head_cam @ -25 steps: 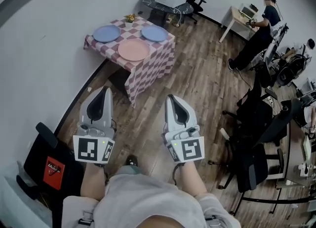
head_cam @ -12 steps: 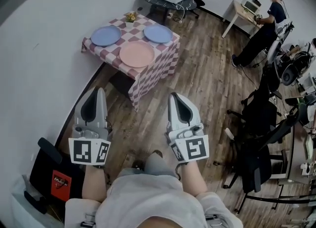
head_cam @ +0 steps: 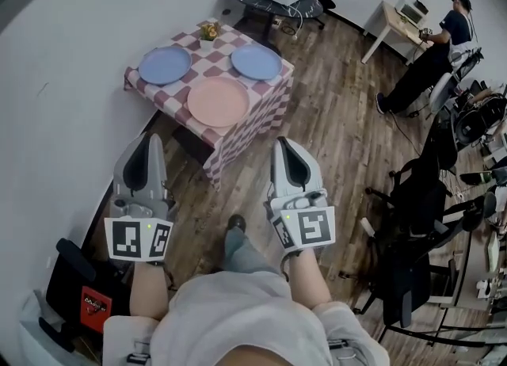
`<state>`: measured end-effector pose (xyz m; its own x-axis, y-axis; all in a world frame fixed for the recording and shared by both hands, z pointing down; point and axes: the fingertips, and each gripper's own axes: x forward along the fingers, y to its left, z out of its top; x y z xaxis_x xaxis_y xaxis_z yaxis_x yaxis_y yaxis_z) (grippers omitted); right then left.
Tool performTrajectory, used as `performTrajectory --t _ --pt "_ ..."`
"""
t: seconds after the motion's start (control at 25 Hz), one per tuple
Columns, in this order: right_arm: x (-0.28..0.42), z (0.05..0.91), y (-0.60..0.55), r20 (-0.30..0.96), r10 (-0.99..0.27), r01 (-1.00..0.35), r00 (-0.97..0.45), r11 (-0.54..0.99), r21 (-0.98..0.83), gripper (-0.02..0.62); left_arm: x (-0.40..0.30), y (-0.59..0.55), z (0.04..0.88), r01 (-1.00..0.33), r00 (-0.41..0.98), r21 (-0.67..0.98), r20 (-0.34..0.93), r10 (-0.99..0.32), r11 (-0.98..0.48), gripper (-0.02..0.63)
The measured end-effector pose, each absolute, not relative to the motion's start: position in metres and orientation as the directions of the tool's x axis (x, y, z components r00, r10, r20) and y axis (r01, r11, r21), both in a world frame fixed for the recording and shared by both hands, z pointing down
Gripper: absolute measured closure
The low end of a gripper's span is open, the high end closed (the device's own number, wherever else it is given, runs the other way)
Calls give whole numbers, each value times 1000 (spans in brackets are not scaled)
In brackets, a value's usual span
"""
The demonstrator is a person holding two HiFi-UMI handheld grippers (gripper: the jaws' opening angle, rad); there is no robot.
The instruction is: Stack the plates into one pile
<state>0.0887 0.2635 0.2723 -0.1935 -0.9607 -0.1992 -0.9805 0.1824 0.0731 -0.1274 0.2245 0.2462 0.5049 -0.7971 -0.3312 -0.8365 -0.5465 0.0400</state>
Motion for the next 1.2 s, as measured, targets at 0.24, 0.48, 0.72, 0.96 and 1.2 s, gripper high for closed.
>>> performTrajectory --t 0.24,0.48,0.72,0.96,1.2 --pt "115 254 188 -212 -949 -972 -235 225 71 594 -98 161 228 -847 491 25 -345 -800 -531 603" --pt "141 253 129 -210 -939 -962 -273 266 61 594 -68 113 222 -860 477 10 -343 -810 -511 603" --pt "158 267 82 -158 -939 -952 -306 304 40 594 -46 76 227 -872 462 7 -316 -829 -489 603" --pt "166 304 36 -31 -946 -946 -323 324 -22 592 -32 27 267 -854 493 81 -184 -850 -513 601" --pt "171 365 -6 135 -941 -949 -309 295 -115 592 -22 -34 338 -834 543 114 3 -840 -539 601"
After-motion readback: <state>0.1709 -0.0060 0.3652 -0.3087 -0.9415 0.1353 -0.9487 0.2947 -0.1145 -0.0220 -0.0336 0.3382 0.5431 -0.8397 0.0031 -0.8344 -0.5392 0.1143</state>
